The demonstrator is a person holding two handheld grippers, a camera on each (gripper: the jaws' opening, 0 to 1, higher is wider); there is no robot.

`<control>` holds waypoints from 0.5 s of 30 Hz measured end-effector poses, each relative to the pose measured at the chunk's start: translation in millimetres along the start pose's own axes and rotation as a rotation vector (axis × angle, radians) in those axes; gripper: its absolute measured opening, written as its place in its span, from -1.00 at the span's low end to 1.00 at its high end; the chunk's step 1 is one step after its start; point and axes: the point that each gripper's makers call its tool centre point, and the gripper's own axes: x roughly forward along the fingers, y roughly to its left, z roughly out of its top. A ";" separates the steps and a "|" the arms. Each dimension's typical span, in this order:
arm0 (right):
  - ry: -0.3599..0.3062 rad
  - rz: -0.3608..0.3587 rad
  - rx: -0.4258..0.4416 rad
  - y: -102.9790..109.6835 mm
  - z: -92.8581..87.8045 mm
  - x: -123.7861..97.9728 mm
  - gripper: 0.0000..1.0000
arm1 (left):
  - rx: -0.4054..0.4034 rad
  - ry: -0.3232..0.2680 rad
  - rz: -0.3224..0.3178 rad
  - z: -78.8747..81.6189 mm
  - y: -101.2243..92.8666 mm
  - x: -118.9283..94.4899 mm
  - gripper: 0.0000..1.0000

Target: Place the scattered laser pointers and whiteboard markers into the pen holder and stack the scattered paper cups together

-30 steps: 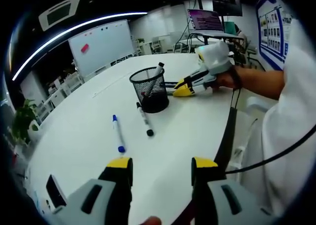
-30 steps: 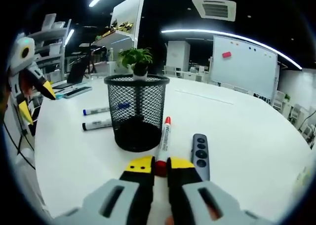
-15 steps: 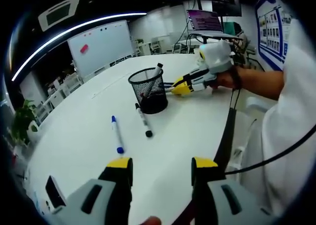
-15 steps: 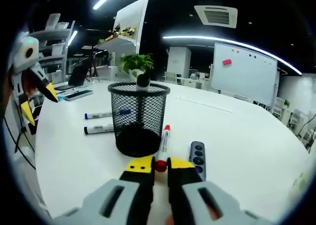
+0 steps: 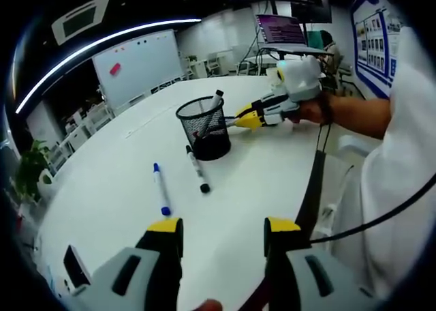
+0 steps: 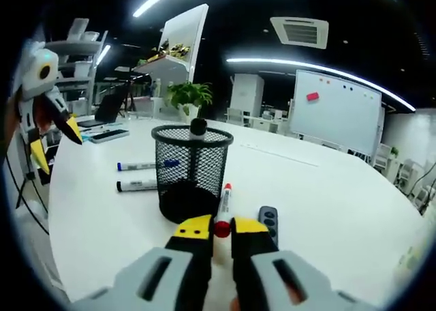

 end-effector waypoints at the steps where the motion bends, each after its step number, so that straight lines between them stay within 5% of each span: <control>1: -0.004 -0.001 -0.002 -0.1 0.9 -0.2 -0.79 | 0.001 0.001 0.000 -0.2 0.0 0.1 -0.03; 15: -0.073 -0.007 -0.046 -2.9 17.2 -4.1 -0.79 | 0.001 0.007 0.004 -1.6 1.3 -0.7 -0.03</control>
